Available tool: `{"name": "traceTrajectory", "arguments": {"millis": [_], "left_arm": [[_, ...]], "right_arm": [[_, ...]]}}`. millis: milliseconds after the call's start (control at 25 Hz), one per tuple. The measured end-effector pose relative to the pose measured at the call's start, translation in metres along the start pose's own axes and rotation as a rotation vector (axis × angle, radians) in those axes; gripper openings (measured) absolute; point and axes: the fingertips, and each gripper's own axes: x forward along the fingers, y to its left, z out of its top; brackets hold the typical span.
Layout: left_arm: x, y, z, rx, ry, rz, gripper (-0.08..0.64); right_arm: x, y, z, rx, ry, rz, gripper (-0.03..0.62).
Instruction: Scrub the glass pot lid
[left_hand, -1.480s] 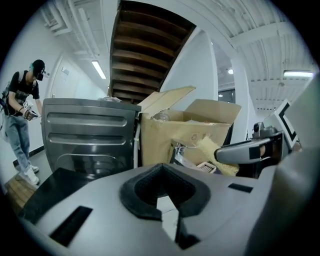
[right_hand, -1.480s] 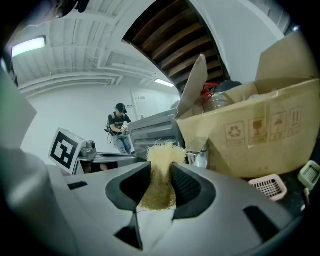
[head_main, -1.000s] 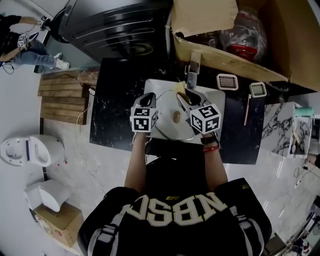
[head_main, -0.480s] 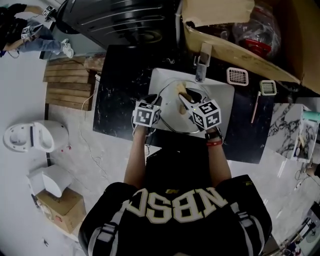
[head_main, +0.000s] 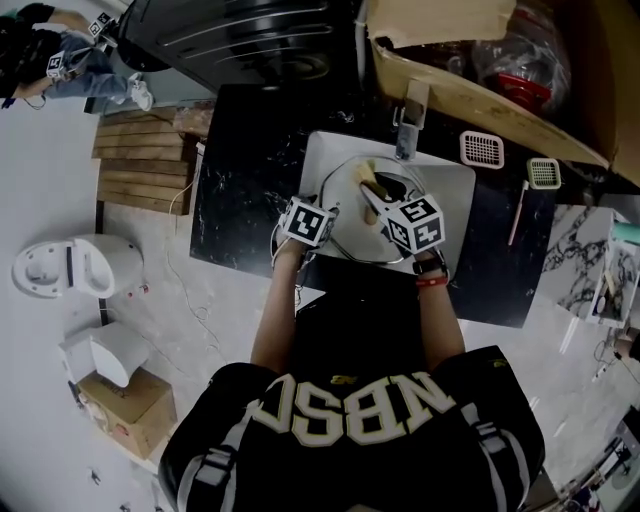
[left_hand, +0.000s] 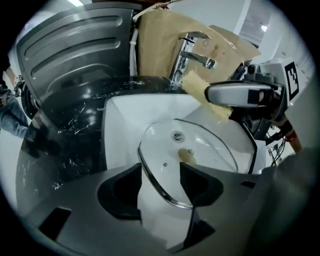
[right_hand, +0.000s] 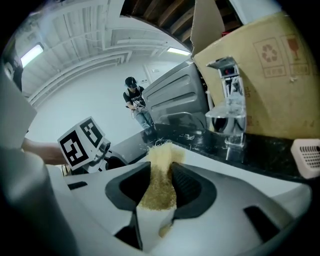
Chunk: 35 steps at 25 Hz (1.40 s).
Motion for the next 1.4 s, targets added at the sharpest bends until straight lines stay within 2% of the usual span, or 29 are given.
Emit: {"name": "traceTrajectory", "arguments": {"millis": [80, 240, 360, 520, 720, 800, 840, 880, 920, 1080, 1400], "left_arm": [[0.002, 0.005, 0.000, -0.014, 0.021, 0.031, 0.252], [0.007, 0.001, -0.001, -0.142, 0.082, 0.005, 0.270], [0.011, -0.002, -0.005, -0.150, 0.138, 0.006, 0.281], [0.019, -0.002, -0.008, -0.140, 0.152, 0.030, 0.282], [0.030, -0.004, -0.025, -0.199, 0.238, 0.047, 0.279], [0.034, 0.004, -0.023, -0.205, 0.201, 0.089, 0.255], [0.033, 0.011, -0.019, -0.198, 0.162, 0.124, 0.194], [0.031, 0.018, -0.015, -0.195, 0.127, 0.153, 0.075], [0.029, 0.020, -0.015, -0.207, 0.112, 0.156, 0.063], [0.024, 0.011, -0.021, -0.280, 0.105, 0.069, 0.059], [0.015, 0.004, -0.010, -0.347, -0.015, -0.037, 0.022]], "right_arm": [[0.001, 0.000, -0.001, 0.002, 0.001, 0.001, 0.141], [0.003, 0.000, -0.002, 0.005, -0.002, 0.006, 0.141], [0.002, 0.000, -0.002, 0.008, -0.007, 0.004, 0.141], [0.000, -0.001, -0.003, 0.012, -0.010, 0.002, 0.141], [-0.004, -0.004, -0.005, 0.022, -0.016, -0.005, 0.141], [-0.005, -0.005, -0.005, 0.028, -0.020, -0.005, 0.141], [-0.005, -0.006, -0.005, 0.032, -0.023, -0.006, 0.141], [-0.006, -0.007, -0.006, 0.036, -0.024, -0.006, 0.141], [-0.006, -0.008, -0.007, 0.041, -0.025, -0.006, 0.141], [-0.006, -0.012, -0.013, 0.062, -0.026, -0.007, 0.141], [-0.008, -0.020, -0.018, 0.099, -0.030, -0.016, 0.141]]}}
